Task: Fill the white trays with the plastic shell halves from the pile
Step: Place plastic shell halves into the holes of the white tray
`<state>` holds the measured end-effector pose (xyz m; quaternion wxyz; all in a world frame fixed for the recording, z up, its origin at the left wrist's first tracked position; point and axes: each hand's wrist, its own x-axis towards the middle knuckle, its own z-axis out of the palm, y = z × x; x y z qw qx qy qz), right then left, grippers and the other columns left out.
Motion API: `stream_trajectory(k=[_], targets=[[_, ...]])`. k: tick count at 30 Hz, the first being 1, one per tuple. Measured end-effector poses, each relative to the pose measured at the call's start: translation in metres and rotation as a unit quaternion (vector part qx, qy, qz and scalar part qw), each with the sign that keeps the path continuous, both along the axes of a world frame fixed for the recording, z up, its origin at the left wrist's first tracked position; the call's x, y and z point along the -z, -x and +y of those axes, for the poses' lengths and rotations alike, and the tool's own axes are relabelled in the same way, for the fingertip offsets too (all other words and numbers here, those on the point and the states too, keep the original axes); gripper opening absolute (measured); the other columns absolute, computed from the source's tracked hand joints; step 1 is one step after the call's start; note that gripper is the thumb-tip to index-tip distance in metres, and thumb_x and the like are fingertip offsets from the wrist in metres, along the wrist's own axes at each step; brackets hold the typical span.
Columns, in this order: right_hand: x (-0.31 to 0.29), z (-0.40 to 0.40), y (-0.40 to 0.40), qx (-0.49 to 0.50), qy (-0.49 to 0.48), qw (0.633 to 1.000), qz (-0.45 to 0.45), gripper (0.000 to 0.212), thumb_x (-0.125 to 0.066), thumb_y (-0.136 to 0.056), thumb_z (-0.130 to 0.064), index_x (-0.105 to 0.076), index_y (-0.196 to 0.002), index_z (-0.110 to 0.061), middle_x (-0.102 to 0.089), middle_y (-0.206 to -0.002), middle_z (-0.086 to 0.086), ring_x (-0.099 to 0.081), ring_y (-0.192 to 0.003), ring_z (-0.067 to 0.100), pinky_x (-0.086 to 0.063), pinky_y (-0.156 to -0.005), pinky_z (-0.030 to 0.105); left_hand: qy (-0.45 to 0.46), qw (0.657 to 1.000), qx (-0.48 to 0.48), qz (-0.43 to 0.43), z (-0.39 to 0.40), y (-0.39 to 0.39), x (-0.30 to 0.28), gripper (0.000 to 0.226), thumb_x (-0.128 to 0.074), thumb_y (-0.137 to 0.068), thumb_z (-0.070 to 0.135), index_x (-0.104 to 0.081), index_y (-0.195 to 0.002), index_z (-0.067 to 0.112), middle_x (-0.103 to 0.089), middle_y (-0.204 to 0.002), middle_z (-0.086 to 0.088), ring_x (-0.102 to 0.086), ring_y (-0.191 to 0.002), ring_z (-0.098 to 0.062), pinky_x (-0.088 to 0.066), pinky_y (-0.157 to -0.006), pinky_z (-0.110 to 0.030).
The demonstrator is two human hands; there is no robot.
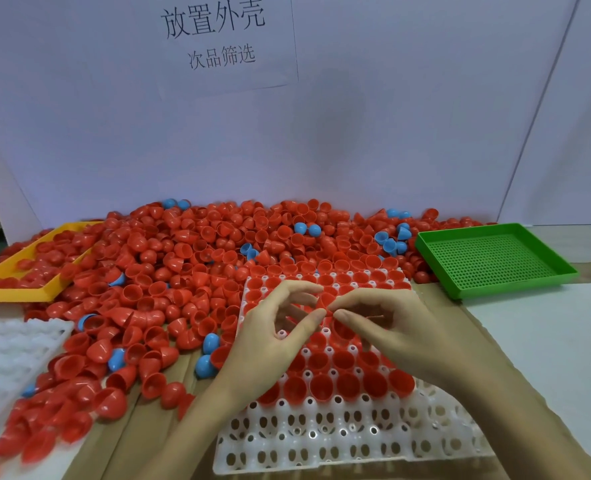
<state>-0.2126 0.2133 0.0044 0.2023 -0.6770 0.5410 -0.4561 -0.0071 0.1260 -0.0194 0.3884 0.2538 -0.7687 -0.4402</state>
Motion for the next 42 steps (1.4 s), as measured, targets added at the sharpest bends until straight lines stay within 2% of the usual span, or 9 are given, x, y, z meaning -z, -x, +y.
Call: stream_trajectory(k=[4,9,13,17,24,29,34,38,42], targets=[[-0.006,0.001,0.015,0.04,-0.014,0.999,0.011,0.013,-0.071,-0.099,-0.021,-0.08,-0.106,-0.026,-0.078,-0.086,-0.013,-0.073,-0.069,0.008,-0.055,-0.064,0.015,0.014,0.999,-0.03,0.016,-0.002,-0.001,-0.003,0.024,-0.065,-0.099,0.047,-0.067,-0.121,0.04,-0.072,-0.114,0.012,-0.071,-0.109,-0.015,-0.059,-0.09,-0.034],[-0.021,0.006,0.04,0.086,-0.049,0.993,-0.057,0.01,-0.071,-0.098,-0.013,-0.08,-0.101,-0.016,-0.079,-0.083,-0.001,-0.076,-0.072,0.016,-0.058,-0.067,0.025,0.111,0.983,-0.139,-0.036,-0.025,-0.018,-0.004,0.013,-0.064,-0.103,0.026,-0.07,-0.113,0.029,-0.071,-0.108,0.018,-0.066,-0.107,-0.003,-0.051,-0.088,-0.013],[-0.028,0.022,0.058,0.106,-0.12,0.987,0.027,0.009,-0.071,-0.099,-0.02,-0.079,-0.094,-0.019,-0.075,-0.065,-0.005,-0.075,-0.06,0.014,-0.055,-0.06,0.022,0.149,0.963,-0.206,-0.086,-0.044,-0.032,-0.002,0.01,-0.063,-0.102,0.021,-0.068,-0.109,0.026,-0.066,-0.108,0.016,-0.062,-0.102,0.0,-0.046,-0.082,-0.008],[-0.017,0.05,0.056,0.127,-0.129,0.98,0.08,0.012,-0.072,-0.098,-0.025,-0.078,-0.088,-0.025,-0.076,-0.071,-0.008,-0.071,-0.059,0.01,-0.054,-0.057,0.022,0.141,0.96,-0.227,-0.083,-0.052,-0.037,-0.003,0.008,-0.063,-0.103,0.022,-0.069,-0.106,0.027,-0.065,-0.107,0.016,-0.062,-0.101,-0.002,-0.045,-0.08,-0.014],[0.006,0.08,0.048,0.164,-0.149,0.959,0.178,0.007,-0.075,-0.095,-0.029,-0.078,-0.091,-0.034,-0.071,-0.085,-0.013,-0.065,-0.073,0.004,-0.053,-0.067,0.021,0.153,0.961,-0.208,-0.097,-0.046,-0.035,-0.003,0.009,-0.063,-0.103,0.022,-0.071,-0.106,0.022,-0.063,-0.107,0.014,-0.062,-0.101,-0.004,-0.046,-0.078,-0.016],[0.006,0.079,0.046,0.174,-0.098,0.969,0.149,0.012,-0.079,-0.091,-0.031,-0.072,-0.088,-0.041,-0.064,-0.077,-0.012,-0.064,-0.069,0.004,-0.048,-0.06,0.014,0.143,0.963,-0.212,-0.088,-0.048,-0.037,-0.004,0.009,-0.063,-0.103,0.021,-0.071,-0.105,0.024,-0.064,-0.106,0.014,-0.063,-0.1,-0.006,-0.049,-0.08,-0.02],[0.002,0.064,0.03,0.153,-0.068,0.964,0.208,0.01,-0.074,-0.091,-0.049,-0.072,-0.1,-0.046,-0.059,-0.091,-0.02,-0.062,-0.082,0.006,-0.049,-0.067,0.02,0.146,0.959,-0.224,-0.089,-0.053,-0.041,-0.002,0.008,-0.063,-0.103,0.023,-0.071,-0.105,0.023,-0.063,-0.106,0.015,-0.063,-0.101,-0.009,-0.053,-0.084,-0.027],[0.002,0.054,0.02,0.129,-0.09,0.958,0.241,0.006,-0.078,-0.091,-0.04,-0.075,-0.096,-0.042,-0.061,-0.096,-0.02,-0.054,-0.096,-0.008,-0.041,-0.076,0.007,0.174,0.939,-0.254,-0.152,-0.064,-0.048,0.006,0.01,-0.062,-0.103,0.026,-0.069,-0.109,0.024,-0.058,-0.109,0.016,-0.053,-0.109,-0.009,-0.043,-0.094,-0.027],[0.001,0.045,0.025,0.111,-0.103,0.954,0.257,0.007,-0.08,-0.09,-0.04,-0.073,-0.09,-0.042,-0.064,-0.089,-0.019,-0.056,-0.093,-0.005,-0.041,-0.074,0.009,0.206,0.9,-0.277,-0.266,-0.078,-0.053,0.016,0.03,-0.056,-0.106,0.031,-0.068,-0.128,0.016,-0.058,-0.137,0.002,-0.049,-0.13,-0.02,-0.037,-0.109,-0.039]])
